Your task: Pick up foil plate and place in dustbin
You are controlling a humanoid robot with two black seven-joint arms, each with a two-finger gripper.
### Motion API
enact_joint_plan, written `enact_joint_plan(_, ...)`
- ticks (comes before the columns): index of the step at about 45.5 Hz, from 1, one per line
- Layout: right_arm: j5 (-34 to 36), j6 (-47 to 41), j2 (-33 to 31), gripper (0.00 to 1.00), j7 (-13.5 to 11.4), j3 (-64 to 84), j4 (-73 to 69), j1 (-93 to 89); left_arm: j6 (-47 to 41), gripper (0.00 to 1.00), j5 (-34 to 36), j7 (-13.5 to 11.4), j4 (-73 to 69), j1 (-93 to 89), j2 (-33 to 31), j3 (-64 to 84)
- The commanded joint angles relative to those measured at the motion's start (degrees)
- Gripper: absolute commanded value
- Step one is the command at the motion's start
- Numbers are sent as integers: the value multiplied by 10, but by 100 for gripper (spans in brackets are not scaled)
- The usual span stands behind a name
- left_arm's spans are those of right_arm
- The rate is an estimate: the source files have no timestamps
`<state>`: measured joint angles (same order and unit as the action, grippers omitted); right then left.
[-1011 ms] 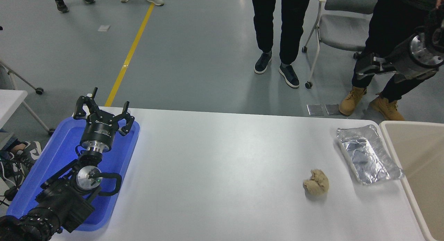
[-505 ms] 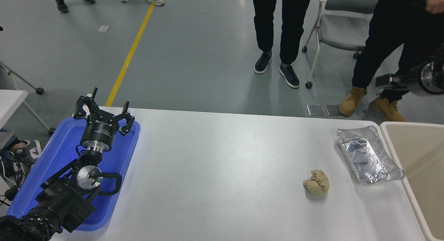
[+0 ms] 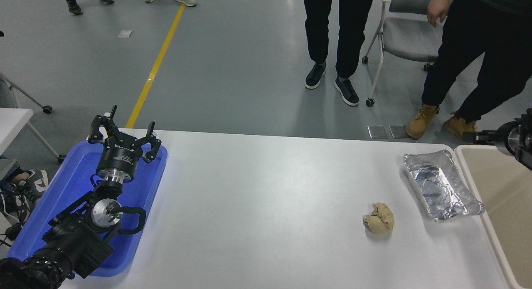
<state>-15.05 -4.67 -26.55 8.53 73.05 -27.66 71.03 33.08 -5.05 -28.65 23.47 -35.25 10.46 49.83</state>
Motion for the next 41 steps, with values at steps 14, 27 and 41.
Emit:
enact_joint_plan(14, 0, 44, 20, 100, 2, -33, 8, -95, 0, 100, 0, 0, 0, 0, 0, 0)
enact_joint_plan(27, 0, 34, 5, 100, -4, -87, -72, -99, 1, 100, 0, 0, 0, -1, 0, 0)
enact_joint_plan(41, 63, 34, -35, 100, -96, -95, -120, -71, 1, 100, 0, 0, 0, -1, 0, 0)
